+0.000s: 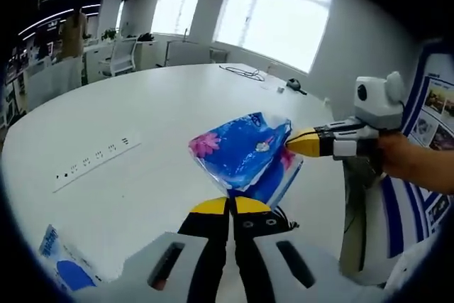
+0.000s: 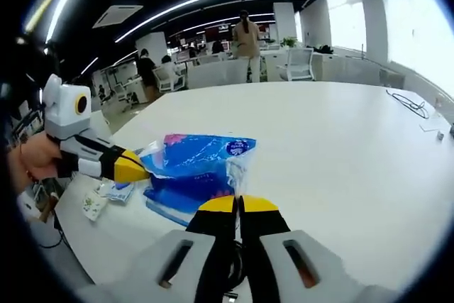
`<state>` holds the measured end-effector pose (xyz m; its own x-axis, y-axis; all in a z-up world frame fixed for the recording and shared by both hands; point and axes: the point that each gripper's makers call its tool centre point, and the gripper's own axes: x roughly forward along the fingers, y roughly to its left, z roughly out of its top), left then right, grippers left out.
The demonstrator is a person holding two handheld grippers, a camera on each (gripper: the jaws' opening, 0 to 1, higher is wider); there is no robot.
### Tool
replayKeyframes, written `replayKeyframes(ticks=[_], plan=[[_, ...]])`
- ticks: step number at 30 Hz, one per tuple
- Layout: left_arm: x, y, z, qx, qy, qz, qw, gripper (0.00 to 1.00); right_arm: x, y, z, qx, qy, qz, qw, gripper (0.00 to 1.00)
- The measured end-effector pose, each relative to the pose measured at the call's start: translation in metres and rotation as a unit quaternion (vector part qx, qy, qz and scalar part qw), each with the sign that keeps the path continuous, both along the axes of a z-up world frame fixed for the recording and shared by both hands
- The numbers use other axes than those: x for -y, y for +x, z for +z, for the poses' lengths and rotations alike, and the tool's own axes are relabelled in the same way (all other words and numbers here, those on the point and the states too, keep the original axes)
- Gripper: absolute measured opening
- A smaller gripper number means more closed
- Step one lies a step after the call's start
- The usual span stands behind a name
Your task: Arrange the tabletop items into an orderly group along one side of the table until the central work area is clear of visible clutter.
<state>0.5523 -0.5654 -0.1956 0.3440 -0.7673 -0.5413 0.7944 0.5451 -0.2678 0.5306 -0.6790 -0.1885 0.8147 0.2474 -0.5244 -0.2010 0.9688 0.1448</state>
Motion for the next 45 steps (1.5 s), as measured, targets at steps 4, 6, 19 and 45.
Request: replayKeyframes(ticks=[4,6,19,45], plan=[[0.009,0.005,-0.010,-0.005,0.003,0.000,1.0000,0.00,0.010,0.005,-0.011,-0.007,0.004,-0.006,1.0000,0.00],[0.015,0.007,-0.016,-0.008,0.004,-0.001,1.0000,0.00,0.014,0.007,-0.016,-0.009,0.004,-0.008,0.9999,0.00],[0.048,0.028,-0.062,-0.037,0.013,0.002,0.9992,0.00,0.049,0.029,-0.061,-0.039,0.007,-0.017,0.9991,0.00],[0.059,0.032,-0.126,-0.084,0.039,0.005,0.9957,0.00,0.061,0.038,-0.126,-0.086,0.019,-0.012,0.9960,0.00]])
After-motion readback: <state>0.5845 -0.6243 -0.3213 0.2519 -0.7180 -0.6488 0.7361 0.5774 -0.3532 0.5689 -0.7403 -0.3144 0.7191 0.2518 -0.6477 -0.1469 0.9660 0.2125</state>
